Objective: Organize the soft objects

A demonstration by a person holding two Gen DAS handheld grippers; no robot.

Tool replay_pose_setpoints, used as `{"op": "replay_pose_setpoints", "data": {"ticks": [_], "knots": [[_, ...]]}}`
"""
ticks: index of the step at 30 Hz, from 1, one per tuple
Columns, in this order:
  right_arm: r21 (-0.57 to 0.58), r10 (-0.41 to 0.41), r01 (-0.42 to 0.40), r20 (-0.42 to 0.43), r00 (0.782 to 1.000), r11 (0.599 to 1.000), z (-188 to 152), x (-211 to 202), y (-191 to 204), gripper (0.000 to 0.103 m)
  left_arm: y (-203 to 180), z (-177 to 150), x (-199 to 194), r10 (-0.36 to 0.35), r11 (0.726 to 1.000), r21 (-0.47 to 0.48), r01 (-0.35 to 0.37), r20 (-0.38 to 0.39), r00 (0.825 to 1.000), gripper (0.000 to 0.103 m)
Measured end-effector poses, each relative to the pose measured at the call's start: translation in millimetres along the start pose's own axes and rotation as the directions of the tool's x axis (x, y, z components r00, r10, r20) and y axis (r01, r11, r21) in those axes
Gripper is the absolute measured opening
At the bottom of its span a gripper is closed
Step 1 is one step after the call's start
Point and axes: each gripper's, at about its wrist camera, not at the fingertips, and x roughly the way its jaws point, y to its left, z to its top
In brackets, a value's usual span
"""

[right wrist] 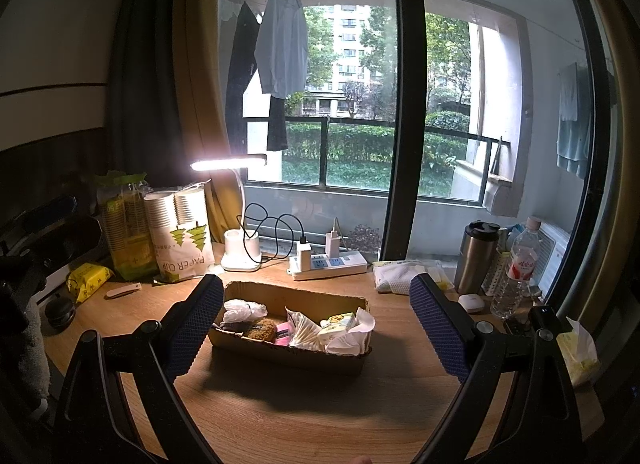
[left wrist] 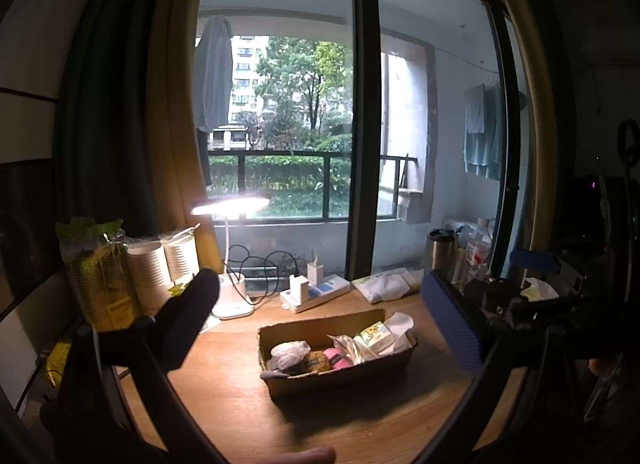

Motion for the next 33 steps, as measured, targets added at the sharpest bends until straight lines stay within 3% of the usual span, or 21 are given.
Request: {"op": "replay_pose_setpoints", "data": {"ticks": [33], "knots": [[0.000,0.001,-0.001,-0.005,1.000,1.000,-0.4,0.7,-1.0,0.096,-0.9,1.5,2.0,-0.009,1.000,0.000,0.009,-0.004,1.000,0.102]]}}
